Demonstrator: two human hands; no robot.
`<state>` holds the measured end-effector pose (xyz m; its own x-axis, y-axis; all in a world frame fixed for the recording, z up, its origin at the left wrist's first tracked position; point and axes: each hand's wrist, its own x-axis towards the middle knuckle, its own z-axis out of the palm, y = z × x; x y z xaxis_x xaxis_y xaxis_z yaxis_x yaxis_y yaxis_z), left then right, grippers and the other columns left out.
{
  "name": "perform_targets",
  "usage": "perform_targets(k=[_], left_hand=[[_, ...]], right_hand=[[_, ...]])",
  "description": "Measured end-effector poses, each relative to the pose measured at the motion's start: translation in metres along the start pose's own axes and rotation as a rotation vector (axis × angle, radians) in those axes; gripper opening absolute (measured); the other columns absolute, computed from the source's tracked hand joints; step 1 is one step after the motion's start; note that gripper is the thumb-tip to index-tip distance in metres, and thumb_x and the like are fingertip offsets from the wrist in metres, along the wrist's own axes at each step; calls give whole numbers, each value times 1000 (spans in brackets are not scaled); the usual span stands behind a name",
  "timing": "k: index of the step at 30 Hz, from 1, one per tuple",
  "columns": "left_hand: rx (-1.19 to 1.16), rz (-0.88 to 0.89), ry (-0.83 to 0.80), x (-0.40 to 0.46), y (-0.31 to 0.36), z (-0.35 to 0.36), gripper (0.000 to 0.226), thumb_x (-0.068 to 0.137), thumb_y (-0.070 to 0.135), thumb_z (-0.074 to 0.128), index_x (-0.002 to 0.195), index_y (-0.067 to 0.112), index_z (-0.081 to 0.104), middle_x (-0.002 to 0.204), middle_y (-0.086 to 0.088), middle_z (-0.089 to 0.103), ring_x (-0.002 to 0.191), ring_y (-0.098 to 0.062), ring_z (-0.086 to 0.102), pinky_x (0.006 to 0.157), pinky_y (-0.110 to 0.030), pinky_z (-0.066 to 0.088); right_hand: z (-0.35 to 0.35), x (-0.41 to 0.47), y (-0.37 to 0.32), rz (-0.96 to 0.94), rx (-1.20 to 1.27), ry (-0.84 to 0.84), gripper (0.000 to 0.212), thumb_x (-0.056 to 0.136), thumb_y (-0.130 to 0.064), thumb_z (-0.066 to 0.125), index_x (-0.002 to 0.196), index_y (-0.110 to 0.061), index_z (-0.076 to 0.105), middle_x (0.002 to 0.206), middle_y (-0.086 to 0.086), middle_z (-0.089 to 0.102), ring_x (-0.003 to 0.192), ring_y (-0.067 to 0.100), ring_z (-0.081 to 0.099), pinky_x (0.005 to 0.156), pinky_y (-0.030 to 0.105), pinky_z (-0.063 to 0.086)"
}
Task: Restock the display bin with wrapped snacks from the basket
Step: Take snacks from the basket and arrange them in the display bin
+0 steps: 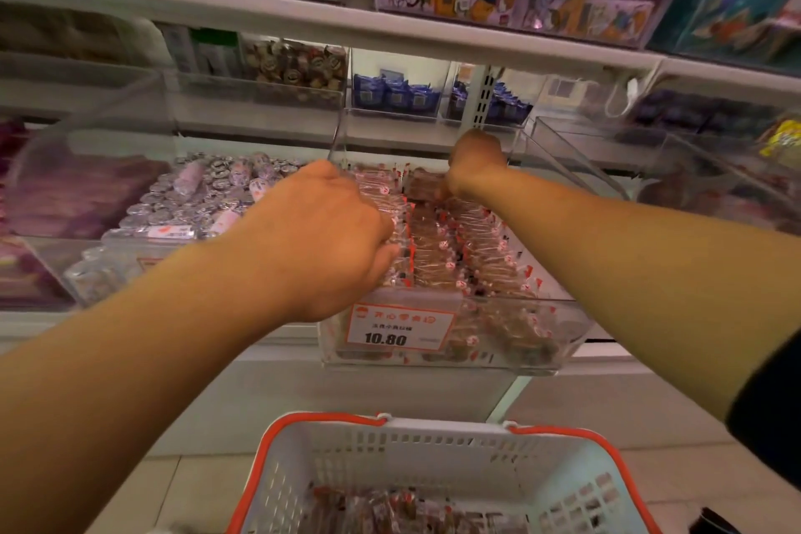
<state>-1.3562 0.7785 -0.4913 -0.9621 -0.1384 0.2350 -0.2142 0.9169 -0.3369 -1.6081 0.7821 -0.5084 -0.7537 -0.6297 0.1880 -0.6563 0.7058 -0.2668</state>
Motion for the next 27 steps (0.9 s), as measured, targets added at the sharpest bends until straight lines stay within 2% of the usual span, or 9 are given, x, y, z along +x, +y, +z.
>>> perform_targets(k=[2,4,6,9,12,16,21,24,27], left_hand=[[-11,-11,3,-1,0,0,53,97,53,15,91,29,61,87,7,64,89,-16,56,93,-36,35],[-15,-21,4,-1,1,0,52,97,53,16,90,28,61,86,7,64,89,-16,56,94,-37,36],[-16,-27,11,0,1,1,51,96,52,17,88,28,61,86,7,63,89,-16,56,95,-37,36],[-22,-41,23,1,2,1,48,97,53,20,86,27,60,84,8,62,87,-16,55,93,-37,35],[-44,-53,43,2,4,2,42,97,52,26,93,28,60,86,7,63,89,-16,56,92,-37,34],[-83,-60,83,0,3,2,33,96,48,33,96,30,60,91,7,65,92,-16,57,92,-36,34],[-159,-66,112,-2,6,-2,28,97,44,39,106,31,62,103,8,67,100,-16,58,95,-36,36],[-216,-66,196,-6,11,-10,26,96,38,46,109,24,65,104,4,68,99,-19,59,92,-39,45],[-260,12,350,-15,24,-23,25,95,33,49,87,18,68,79,3,67,74,-19,61,68,-35,50]], right_hand=[[2,-2,1,-1,34,19,8,89,-2,67,95,-3,63,91,12,58,78,26,59,73,27,48],[2,-2,2,28,100,-3,20,88,-3,69,108,1,66,105,14,65,98,29,65,84,29,53],[0,-5,3,82,196,-61,37,83,-8,79,116,-1,65,117,13,66,107,28,64,93,32,54],[-3,-10,5,145,365,-121,52,74,-15,86,119,-2,64,114,9,68,108,27,63,90,27,52],[-3,-14,6,156,400,-137,46,80,-13,81,121,-2,64,108,5,70,95,22,64,85,24,50],[-7,-22,3,88,257,-135,46,82,-13,80,124,-2,63,127,15,63,114,31,60,98,35,52],[-27,-40,2,3,268,-276,55,86,-5,73,137,-4,53,134,18,55,115,33,59,98,41,53],[-47,-62,6,-89,156,-161,48,88,-6,69,134,-6,56,135,17,55,118,32,57,96,34,51],[-58,-112,24,-276,319,102,33,90,-10,68,122,-17,66,121,1,67,107,13,63,93,26,52]])
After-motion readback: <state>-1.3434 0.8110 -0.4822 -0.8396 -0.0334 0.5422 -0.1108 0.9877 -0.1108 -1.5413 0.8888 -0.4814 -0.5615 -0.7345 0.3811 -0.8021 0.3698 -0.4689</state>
